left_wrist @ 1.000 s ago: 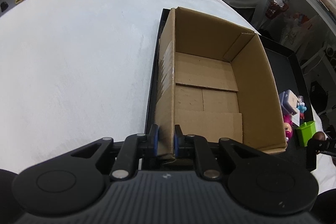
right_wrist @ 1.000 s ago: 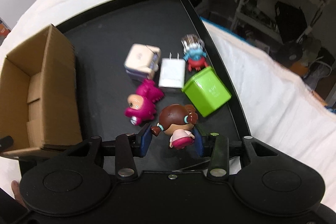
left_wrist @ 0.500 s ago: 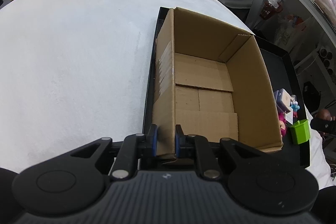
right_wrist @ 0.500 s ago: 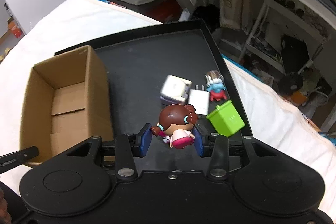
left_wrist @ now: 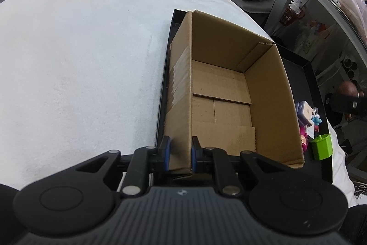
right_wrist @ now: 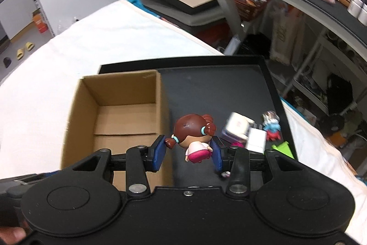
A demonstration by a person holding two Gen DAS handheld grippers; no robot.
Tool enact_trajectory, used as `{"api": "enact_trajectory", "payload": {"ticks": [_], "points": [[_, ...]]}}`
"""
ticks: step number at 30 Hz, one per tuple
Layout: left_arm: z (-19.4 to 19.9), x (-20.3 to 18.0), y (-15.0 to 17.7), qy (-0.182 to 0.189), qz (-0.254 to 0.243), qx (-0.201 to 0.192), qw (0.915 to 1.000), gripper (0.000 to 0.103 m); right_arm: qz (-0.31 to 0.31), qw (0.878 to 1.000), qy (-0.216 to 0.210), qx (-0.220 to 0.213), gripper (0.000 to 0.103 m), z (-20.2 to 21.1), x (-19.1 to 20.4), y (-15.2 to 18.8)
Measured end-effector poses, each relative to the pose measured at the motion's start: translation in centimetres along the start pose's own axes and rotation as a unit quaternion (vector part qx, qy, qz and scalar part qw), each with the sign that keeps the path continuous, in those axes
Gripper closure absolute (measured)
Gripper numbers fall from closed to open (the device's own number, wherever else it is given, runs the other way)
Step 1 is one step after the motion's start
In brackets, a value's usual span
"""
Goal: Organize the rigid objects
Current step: 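Carry the doll with the right gripper into the cardboard box and release, then move the right gripper to the green cube box and grasp it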
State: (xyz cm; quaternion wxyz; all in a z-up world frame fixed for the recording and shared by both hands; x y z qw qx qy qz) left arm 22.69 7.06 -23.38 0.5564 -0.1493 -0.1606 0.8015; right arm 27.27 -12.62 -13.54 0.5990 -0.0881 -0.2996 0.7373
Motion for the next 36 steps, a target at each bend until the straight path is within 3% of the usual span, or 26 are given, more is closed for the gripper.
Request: {"api": "enact_trajectory", "payload": {"ticks": [22, 26, 36], "points": [[-0.6, 0.7, -0.1, 0.022, 0.01, 0.005, 0.9997, 0.088, 0.088, 0.994, -0.059, 0.011, 0.06, -4.6, 9.2, -3.2], [-0.5, 0.7, 0.0, 0.023, 0.007, 0.001, 0.9997, 0.088, 0.113, 0.992, -0.056, -0.008, 0.044, -4.7, 10.3, -3.8], [-0.5, 0.5, -0.1, 0.016, 0.005, 0.001, 0.9999, 0.088, 0.088, 0.995, -0.048, 0.005, 0.033, -4.6, 7.6, -2.0]]}}
Point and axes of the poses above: each gripper's, at about its wrist camera, not at the fingertips, and z roughly against the way its jaws point, x to its left, y to its underside, the point moved 7 cm from there along -z, roughly the way its jaws point, and after that the axes turned 14 degrees about -y, right-handed, at the moved point
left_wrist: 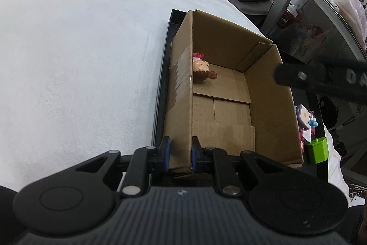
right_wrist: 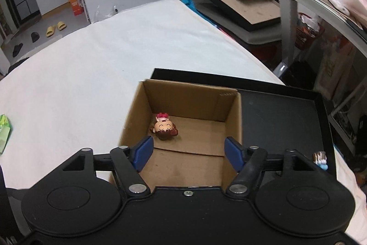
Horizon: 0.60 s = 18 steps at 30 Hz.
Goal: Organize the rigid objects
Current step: 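Move the right gripper to the green cube box and grasp it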
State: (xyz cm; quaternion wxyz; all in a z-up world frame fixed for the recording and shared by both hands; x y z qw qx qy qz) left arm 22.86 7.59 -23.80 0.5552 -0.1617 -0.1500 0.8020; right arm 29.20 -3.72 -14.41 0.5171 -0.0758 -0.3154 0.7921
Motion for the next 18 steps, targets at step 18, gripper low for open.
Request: {"api": "enact_trajectory", "payload": {"ticks": [18], "points": [[0.9, -1.2, -0.2, -0.052, -0.028, -0.015, 0.9982, 0.062, -0.132, 0.989, 0.029, -0.056, 0.026, 3.5, -10.4, 6.8]]}}
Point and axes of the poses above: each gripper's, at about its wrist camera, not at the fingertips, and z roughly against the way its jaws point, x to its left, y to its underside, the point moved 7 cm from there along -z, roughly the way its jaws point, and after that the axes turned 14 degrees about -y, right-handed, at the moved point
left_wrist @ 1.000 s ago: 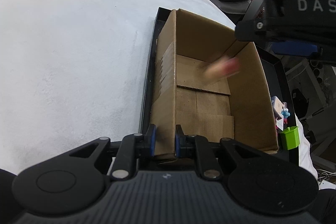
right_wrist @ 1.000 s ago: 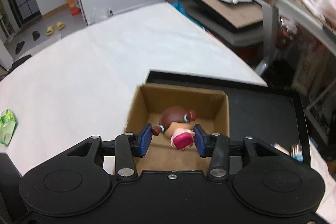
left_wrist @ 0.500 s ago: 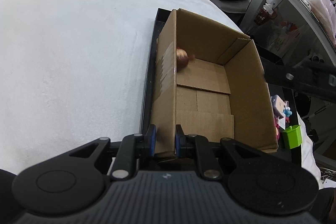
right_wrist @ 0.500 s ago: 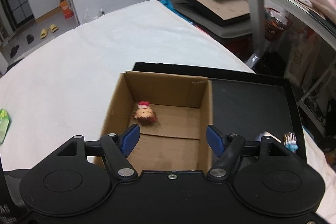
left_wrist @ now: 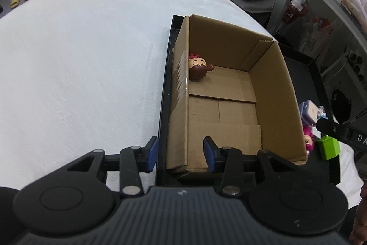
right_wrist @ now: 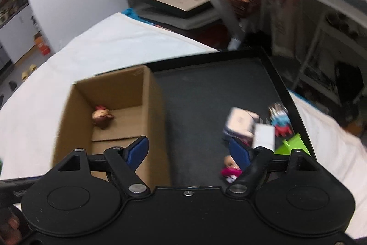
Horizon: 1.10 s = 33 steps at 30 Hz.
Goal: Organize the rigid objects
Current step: 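Move the right gripper to the green cube box and grasp it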
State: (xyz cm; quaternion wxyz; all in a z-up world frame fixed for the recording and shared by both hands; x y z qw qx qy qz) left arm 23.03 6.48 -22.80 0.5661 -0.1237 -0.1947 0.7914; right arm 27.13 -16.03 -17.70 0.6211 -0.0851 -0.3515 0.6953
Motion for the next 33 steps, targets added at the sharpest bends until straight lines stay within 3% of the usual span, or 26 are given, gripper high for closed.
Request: {"api": "enact_trajectory", "payload": {"ticks": [9, 12, 16, 22, 28, 33], "points": [[0.1, -1.0, -1.1, -0.046, -0.027, -0.005, 0.9985, 0.061, -0.039, 0.998, 0.037, -0.028, 0.026, -0.8, -5.4, 1.3], [-0.1, -1.4, -1.6, -0.056, -0.032, -0.001, 0.9979, 0.061, -0.058, 0.995, 0.073, -0.037, 0.026, -0.9, -7.6, 1.6], [-0.5, -1.9, -1.9, -0.072, -0.039, 0.0, 0.9967, 0.049, -0.074, 0.988, 0.13, -0.025, 0.026, -1.4, -9.9, 2.3], [-0.8, -3.1, -2.1, -0.087, -0.047, 0.008, 0.995, 0.047, -0.093, 0.986, 0.139, -0.009, 0.026, -2.6, -11.5, 2.9], [-0.9, -5.2, -2.5, -0.101, -0.065, 0.005, 0.9928, 0.046, -0.111, 0.98, 0.161, -0.016, 0.017, -2.7, -13.1, 3.1], [-1.6, -5.9, -2.9, -0.121, -0.076, 0.004, 0.9897, 0.042, -0.142, 0.978, 0.154, -0.007, 0.017, -3.5, -14.4, 3.4]]}}
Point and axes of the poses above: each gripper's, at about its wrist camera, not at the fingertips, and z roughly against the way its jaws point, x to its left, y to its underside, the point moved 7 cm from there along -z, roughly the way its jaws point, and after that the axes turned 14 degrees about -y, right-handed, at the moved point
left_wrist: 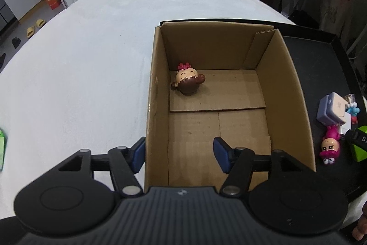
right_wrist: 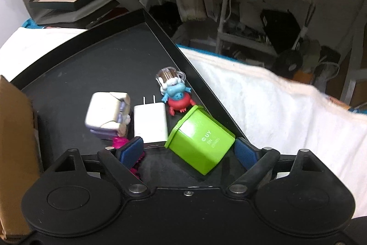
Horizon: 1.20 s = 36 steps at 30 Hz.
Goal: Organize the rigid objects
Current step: 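Move the right gripper to the green cube box and grasp it, then carry the green cube box with the right gripper into the cardboard box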
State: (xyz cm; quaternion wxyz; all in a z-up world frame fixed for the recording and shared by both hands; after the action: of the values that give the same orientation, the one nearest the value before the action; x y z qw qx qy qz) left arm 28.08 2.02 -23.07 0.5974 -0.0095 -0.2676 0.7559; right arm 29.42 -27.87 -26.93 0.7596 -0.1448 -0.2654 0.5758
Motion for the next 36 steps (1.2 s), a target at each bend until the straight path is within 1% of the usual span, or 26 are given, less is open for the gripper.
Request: {"api": "enact_trajectory", "payload": {"ticks": [4, 7, 11, 12, 13, 14, 15, 16, 23, 30, 36], "points": [[-0.5, -0.2, -0.1, -0.014, -0.002, 0.007, 0.9999, 0.042, -0.008, 1.0, 0.002, 0.003, 0.017, -1.0, -0.4, -0.2], [-0.6, -0.4, -0.3, -0.021, -0.006, 0.007, 0.9997, 0.042, -0.019, 1.0, -0.014, -0.006, 0.017, -1.2, -0.6, -0.4], [-0.6, -0.6, -0.3, -0.03, -0.009, 0.008, 0.9995, 0.042, -0.022, 0.999, -0.028, -0.019, 0.024, -1.4, -0.7, -0.6], [-0.5, -0.6, -0.3, -0.031, -0.009, 0.007, 0.9995, 0.042, -0.023, 0.999, -0.031, -0.023, 0.029, -1.4, -0.8, -0.7], [-0.5, -0.6, -0.3, -0.031, -0.01, 0.007, 0.9994, 0.042, -0.023, 0.999, -0.033, -0.028, 0.033, -1.3, -0.8, -0.8], [-0.5, -0.6, -0.3, -0.032, -0.011, 0.006, 0.9994, 0.042, -0.021, 0.999, -0.032, -0.032, 0.04, -1.1, -0.7, -0.8], [-0.5, -0.7, -0.3, -0.032, -0.012, 0.006, 0.9994, 0.042, -0.017, 0.999, -0.029, -0.036, 0.05, -1.0, -0.7, -0.9], [-0.4, -0.6, -0.3, -0.032, -0.011, 0.005, 0.9994, 0.042, -0.015, 0.999, -0.029, -0.04, 0.054, -0.8, -0.7, -0.9], [-0.2, -0.5, 0.0, -0.027, -0.008, 0.002, 0.9996, 0.042, -0.022, 0.998, -0.05, -0.035, 0.054, -0.7, -0.5, -0.8], [-0.2, -0.1, 0.0, -0.015, 0.003, 0.004, 0.9999, 0.042, -0.009, 0.997, -0.056, -0.048, 0.054, 0.6, 0.3, -1.0], [-0.3, 0.4, -0.1, 0.002, 0.009, 0.001, 1.0, 0.042, 0.015, 0.995, -0.074, -0.06, 0.054, 2.2, 1.8, -1.7]]}}
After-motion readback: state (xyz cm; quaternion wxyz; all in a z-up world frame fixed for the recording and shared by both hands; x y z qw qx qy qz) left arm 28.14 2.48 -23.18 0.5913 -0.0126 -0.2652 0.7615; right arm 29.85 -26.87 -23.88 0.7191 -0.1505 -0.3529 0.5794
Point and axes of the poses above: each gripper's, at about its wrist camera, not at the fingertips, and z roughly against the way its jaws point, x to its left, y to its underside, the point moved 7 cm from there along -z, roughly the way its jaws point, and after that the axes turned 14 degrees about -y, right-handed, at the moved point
